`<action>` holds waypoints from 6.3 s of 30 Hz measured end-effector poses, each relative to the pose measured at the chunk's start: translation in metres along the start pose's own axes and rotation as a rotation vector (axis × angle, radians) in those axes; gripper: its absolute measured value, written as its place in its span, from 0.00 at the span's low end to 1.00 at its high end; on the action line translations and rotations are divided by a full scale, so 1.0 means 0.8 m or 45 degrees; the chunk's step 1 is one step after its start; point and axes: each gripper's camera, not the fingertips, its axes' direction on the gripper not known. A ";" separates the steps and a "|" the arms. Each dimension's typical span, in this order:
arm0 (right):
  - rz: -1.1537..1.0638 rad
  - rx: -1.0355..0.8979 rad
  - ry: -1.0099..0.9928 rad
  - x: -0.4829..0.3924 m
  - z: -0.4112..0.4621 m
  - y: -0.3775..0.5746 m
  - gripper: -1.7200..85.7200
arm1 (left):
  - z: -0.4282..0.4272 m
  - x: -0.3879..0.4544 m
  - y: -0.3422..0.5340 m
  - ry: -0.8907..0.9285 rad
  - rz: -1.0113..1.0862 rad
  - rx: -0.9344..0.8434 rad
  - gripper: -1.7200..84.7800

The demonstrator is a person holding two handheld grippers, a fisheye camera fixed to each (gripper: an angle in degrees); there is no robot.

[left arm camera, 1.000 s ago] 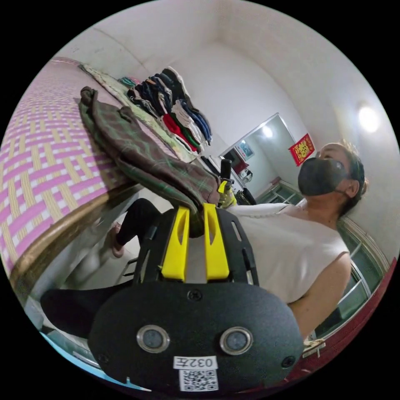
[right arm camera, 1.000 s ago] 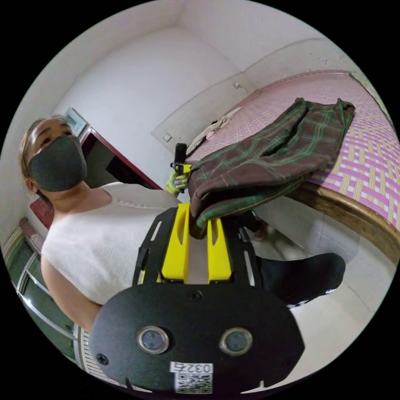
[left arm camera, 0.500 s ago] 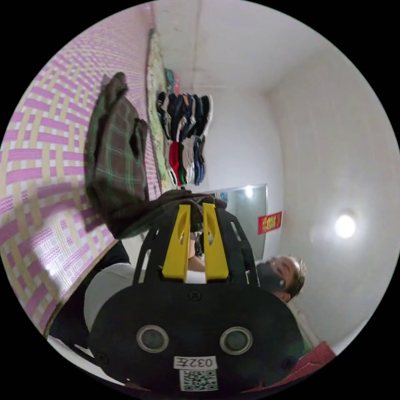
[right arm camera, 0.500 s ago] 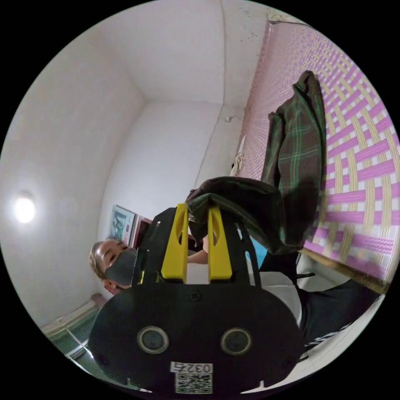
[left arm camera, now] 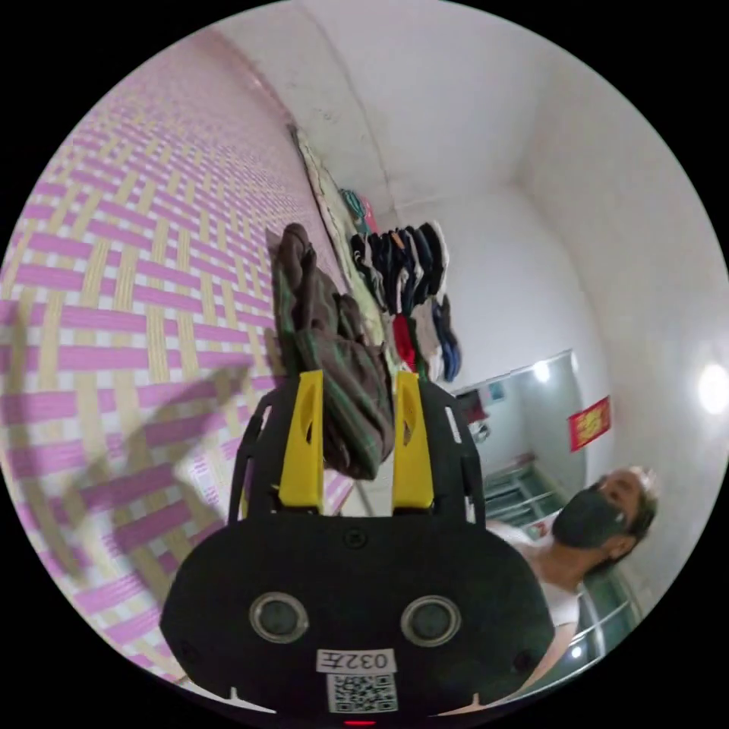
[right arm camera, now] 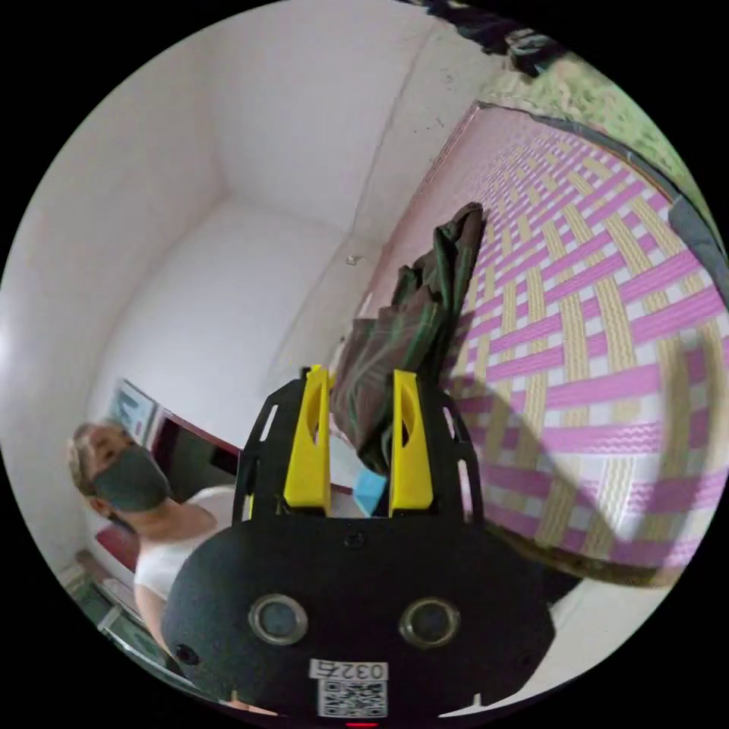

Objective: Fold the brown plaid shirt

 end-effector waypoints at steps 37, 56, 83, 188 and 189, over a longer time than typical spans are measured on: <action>-1.216 -0.149 0.704 -0.112 0.206 0.370 0.15 | 0.192 0.018 0.490 -0.639 1.213 -0.012 0.14; -1.028 -0.469 0.532 -0.298 0.114 0.315 0.09 | 0.082 0.152 0.477 -0.276 1.077 -0.174 0.10; 0.195 -0.070 -0.151 -0.049 -0.006 -0.130 0.11 | 0.139 -0.010 0.017 0.008 -0.145 -0.128 0.09; -1.046 1.027 0.997 -0.320 -0.347 0.278 0.06 | 0.539 0.213 0.083 0.358 0.772 0.068 0.04; -1.151 1.004 0.928 -0.307 -0.300 0.304 0.03 | 0.507 0.190 0.130 0.281 0.846 0.120 0.02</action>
